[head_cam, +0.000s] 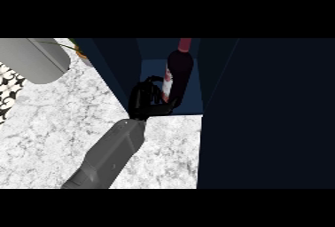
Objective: Pick up the wine, place it into the cabinet and close the cabinet
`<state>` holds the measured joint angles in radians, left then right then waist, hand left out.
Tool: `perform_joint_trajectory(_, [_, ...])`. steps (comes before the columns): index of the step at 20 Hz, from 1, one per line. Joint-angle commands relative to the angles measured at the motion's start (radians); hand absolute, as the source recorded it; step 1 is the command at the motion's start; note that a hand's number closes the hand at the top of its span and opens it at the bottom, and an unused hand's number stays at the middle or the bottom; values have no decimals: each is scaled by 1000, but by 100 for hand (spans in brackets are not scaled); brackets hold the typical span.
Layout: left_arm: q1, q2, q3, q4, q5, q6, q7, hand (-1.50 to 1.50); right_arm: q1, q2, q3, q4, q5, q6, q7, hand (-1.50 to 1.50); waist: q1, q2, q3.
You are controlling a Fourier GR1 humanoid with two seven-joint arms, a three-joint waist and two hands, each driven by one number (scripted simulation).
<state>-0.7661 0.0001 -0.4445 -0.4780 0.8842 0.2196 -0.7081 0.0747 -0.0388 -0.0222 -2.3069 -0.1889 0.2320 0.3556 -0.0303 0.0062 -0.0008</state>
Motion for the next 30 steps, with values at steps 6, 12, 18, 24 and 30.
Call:
perform_joint_trajectory(6, [-116, 0, 31, 97, 81, -53, 13, 150, -2, -3, -20, 73, -14, 37, -75, -150, 0, 2, 0])
perform_joint_trajectory(12, [-105, 0, -44, 11, 133, 60, 49, 150, 81, 8, -22, 103, 2, 74, -172, -150, -9, 0, 1])
perform_joint_trajectory(18, [-230, 0, 21, 254, 114, -1, 57, 150, -7, 8, 35, 43, 30, 25, -47, -150, -16, 9, 0])
perform_joint_trajectory(24, [-224, 0, 10, 268, 119, -6, 38, 150, 6, 25, 33, 112, 51, 35, -127, -150, -19, 9, 0])
perform_joint_trajectory(30, [-230, 0, 88, 332, 151, -22, -69, 150, -7, 18, 36, 70, 32, 29, -81, -150, -28, 14, -1])
